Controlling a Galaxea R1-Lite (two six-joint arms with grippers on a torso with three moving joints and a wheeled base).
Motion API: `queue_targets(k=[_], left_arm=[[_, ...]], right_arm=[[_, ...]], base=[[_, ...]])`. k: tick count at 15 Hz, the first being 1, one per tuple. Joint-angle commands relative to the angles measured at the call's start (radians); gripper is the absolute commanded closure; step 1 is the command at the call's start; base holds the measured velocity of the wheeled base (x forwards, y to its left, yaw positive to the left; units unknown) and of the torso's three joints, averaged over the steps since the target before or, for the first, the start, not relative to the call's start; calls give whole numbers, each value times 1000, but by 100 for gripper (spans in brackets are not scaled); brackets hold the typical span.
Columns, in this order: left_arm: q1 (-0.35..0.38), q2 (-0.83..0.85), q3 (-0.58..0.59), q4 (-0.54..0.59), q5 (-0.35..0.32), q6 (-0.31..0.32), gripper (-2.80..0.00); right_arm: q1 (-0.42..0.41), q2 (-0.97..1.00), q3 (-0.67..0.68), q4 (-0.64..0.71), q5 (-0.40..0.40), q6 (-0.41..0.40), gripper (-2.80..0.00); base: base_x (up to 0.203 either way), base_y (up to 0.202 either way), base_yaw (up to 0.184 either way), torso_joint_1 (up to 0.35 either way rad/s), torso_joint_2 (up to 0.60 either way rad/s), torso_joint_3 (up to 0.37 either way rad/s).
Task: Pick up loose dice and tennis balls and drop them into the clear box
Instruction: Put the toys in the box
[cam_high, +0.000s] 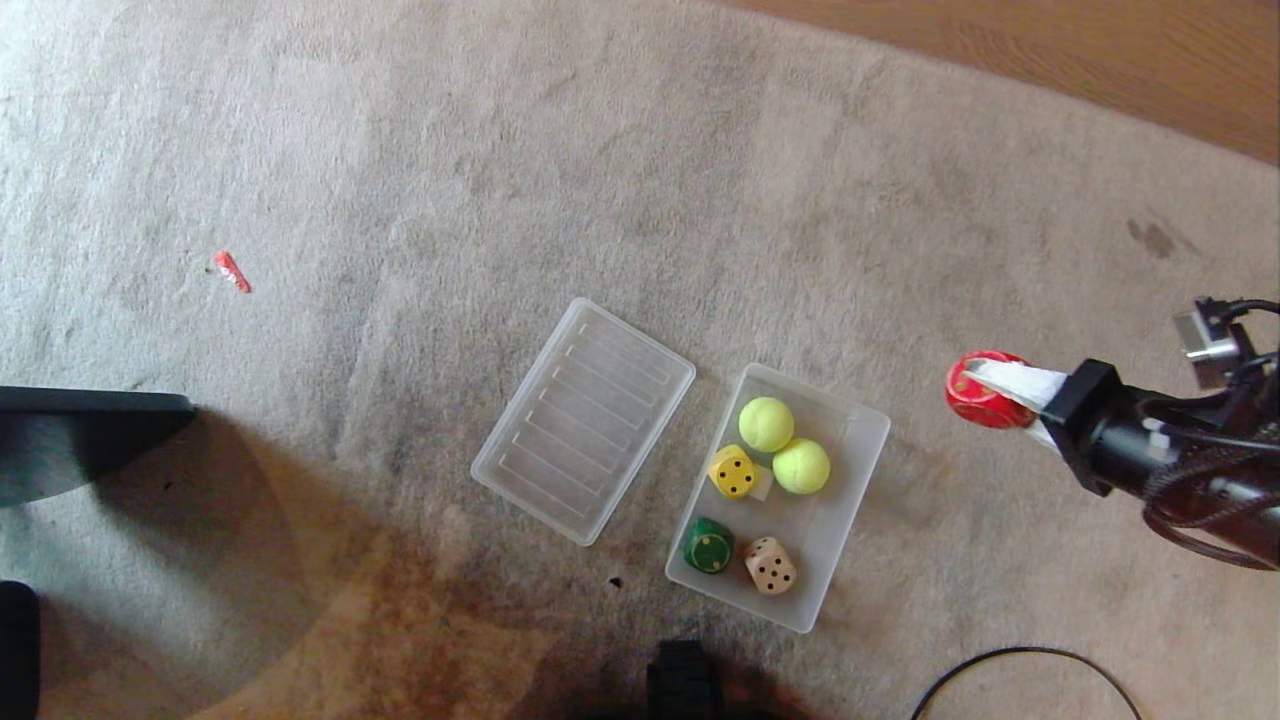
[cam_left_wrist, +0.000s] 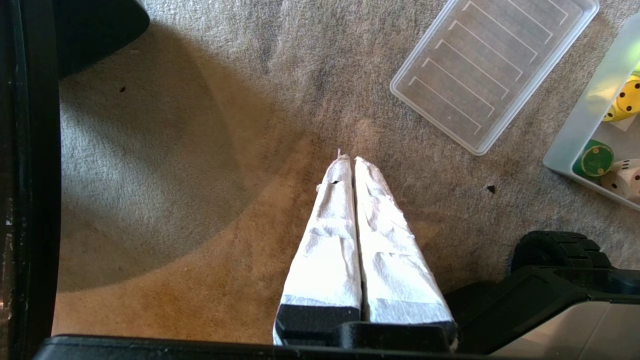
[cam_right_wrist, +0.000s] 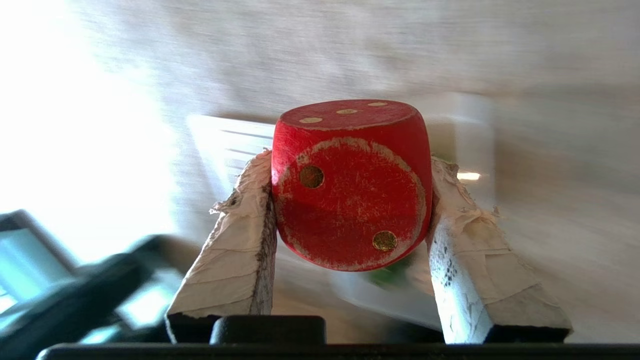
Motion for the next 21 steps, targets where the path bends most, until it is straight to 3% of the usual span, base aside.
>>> queue_targets(k=[1,8,18,19,21], left_arm=[[0,0,0,0,0,-1,0],[0,0,0,0,0,-1,0],[0,0,0,0,0,-1,0],[0,0,0,0,0,-1,0],[0,0,0,0,0,-1,0]], right_arm=[[78,170,-71,-138,7,75,0],[239,313,-121,-228,10,127,0],[295,423,-44,-241,131,115,0],[296,423,-43,-241,132,115,-280],[302,425,-35,-241,132,113,-280]], base=[[0,0,0,0,0,0],[0,0,0,0,0,0],[0,0,0,0,0,0],[0,0,0,0,0,0],[0,0,0,0,0,0]])
